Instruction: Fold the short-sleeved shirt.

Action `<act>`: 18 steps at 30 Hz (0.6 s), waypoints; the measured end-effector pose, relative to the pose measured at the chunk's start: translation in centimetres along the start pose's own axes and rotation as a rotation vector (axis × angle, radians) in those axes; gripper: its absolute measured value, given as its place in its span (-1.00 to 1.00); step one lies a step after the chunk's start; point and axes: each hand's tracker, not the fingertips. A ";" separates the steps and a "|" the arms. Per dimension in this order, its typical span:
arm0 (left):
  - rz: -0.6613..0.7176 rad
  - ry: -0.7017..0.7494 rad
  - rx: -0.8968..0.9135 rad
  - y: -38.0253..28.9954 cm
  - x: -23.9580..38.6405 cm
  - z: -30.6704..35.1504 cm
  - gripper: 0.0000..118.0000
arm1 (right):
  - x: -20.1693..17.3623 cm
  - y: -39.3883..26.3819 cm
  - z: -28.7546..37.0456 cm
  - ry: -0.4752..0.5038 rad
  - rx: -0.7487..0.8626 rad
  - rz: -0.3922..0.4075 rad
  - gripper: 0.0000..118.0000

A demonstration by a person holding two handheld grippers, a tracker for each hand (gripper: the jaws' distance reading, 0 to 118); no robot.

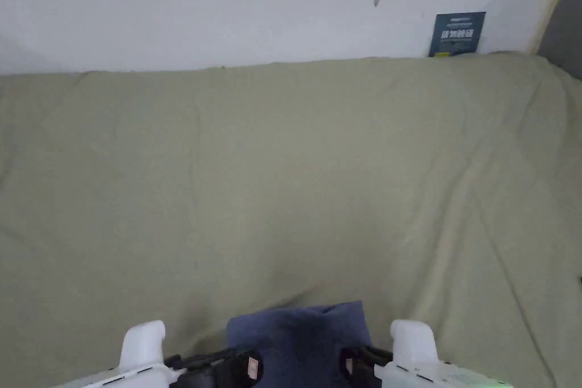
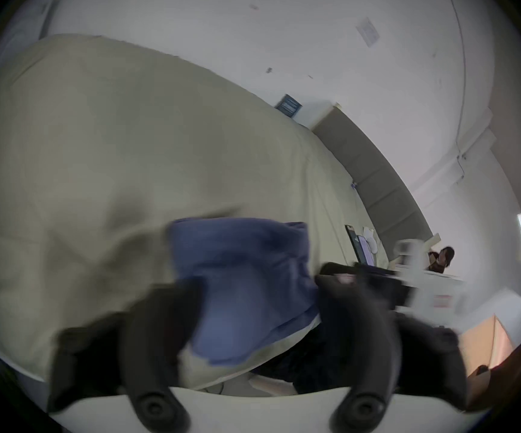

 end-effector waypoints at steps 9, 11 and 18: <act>0.364 -0.237 -0.199 0.6 -7.4 -9.8 0.86 | 2.4 0.8 -2.7 -0.128 -0.021 0.001 -1.00; 0.269 -0.324 -0.126 0.3 -6.0 -11.0 0.87 | 2.4 0.8 -2.6 -0.124 -0.019 -0.001 -1.00; 0.324 -0.227 -0.226 2.9 -6.0 -12.0 -0.62 | 1.7 0.6 0.9 -0.106 0.096 0.026 -1.00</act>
